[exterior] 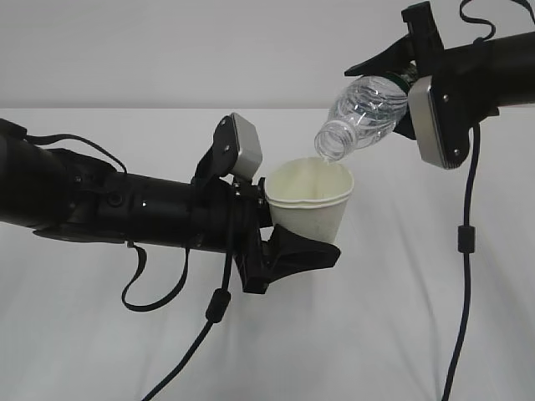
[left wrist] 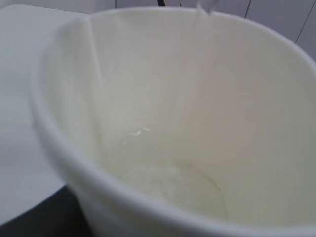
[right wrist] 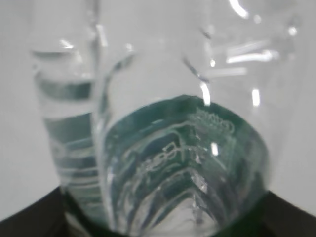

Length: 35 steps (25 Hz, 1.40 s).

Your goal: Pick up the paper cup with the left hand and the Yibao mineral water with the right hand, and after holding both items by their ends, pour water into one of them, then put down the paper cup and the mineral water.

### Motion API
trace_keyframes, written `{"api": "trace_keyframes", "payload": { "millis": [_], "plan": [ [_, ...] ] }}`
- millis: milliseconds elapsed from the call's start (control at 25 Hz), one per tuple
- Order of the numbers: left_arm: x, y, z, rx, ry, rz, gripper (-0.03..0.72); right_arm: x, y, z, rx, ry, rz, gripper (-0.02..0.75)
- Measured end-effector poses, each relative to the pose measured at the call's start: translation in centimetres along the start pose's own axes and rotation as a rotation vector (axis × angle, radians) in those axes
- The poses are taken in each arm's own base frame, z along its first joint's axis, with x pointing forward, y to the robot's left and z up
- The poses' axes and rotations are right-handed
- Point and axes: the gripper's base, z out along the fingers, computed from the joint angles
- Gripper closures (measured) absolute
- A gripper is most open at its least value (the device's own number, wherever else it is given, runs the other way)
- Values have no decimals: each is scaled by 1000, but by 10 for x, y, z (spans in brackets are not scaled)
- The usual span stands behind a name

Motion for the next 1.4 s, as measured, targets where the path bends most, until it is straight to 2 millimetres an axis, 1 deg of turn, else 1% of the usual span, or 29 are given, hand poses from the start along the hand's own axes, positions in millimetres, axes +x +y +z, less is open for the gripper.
{"api": "trace_keyframes", "payload": {
  "millis": [1120, 1400],
  "plan": [
    [0, 0, 0, 4, -5, 0, 232, 0, 1, 0, -6, -3, -6, 276],
    [-1, -12, 8, 47, 11, 22, 232, 0, 1, 0, -10, -4, -9, 276]
  ]
}}
